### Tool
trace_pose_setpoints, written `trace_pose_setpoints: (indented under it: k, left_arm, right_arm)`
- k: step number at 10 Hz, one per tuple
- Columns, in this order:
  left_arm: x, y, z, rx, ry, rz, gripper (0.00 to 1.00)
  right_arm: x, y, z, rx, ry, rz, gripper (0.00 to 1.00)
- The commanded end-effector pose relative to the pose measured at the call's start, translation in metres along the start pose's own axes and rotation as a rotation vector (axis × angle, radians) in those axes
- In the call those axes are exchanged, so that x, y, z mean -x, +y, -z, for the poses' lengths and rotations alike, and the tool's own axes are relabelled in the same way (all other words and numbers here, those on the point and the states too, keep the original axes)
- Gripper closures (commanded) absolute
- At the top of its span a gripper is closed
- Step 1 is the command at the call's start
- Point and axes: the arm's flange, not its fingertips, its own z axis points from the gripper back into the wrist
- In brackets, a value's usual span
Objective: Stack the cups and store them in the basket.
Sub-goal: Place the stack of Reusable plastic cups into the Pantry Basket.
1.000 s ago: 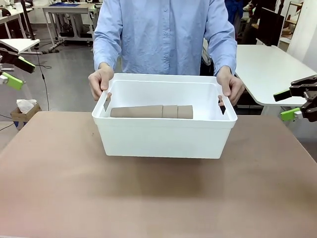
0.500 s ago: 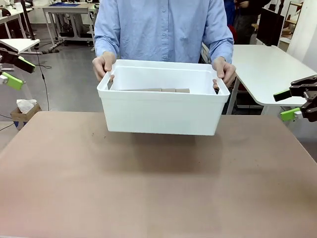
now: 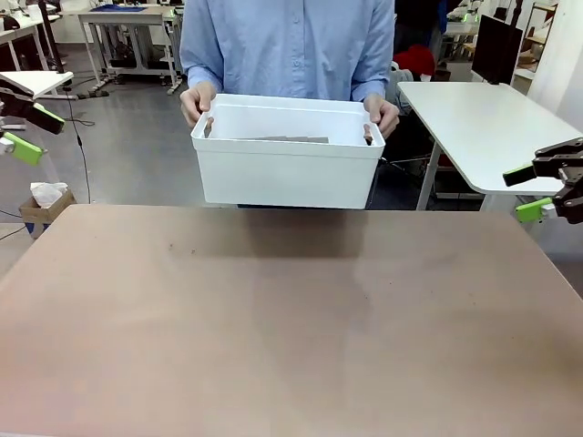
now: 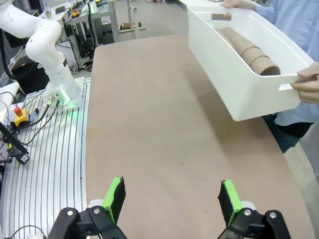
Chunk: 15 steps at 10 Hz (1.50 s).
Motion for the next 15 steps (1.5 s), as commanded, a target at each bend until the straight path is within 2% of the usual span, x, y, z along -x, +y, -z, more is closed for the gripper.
trace_pose_setpoints:
  k: [1, 15]
  left_arm:
    - [-0.0026, -0.0017, 0.0001, 0.002, -0.018, 0.000, 0.04]
    - [-0.0026, -0.0017, 0.0001, 0.002, -0.018, 0.000, 0.04]
  right_arm:
    - [-0.0024, -0.0010, -0.0008, -0.001, -0.015, 0.001, 0.00]
    - [-0.0024, -0.0010, -0.0008, -0.001, -0.015, 0.001, 0.00]
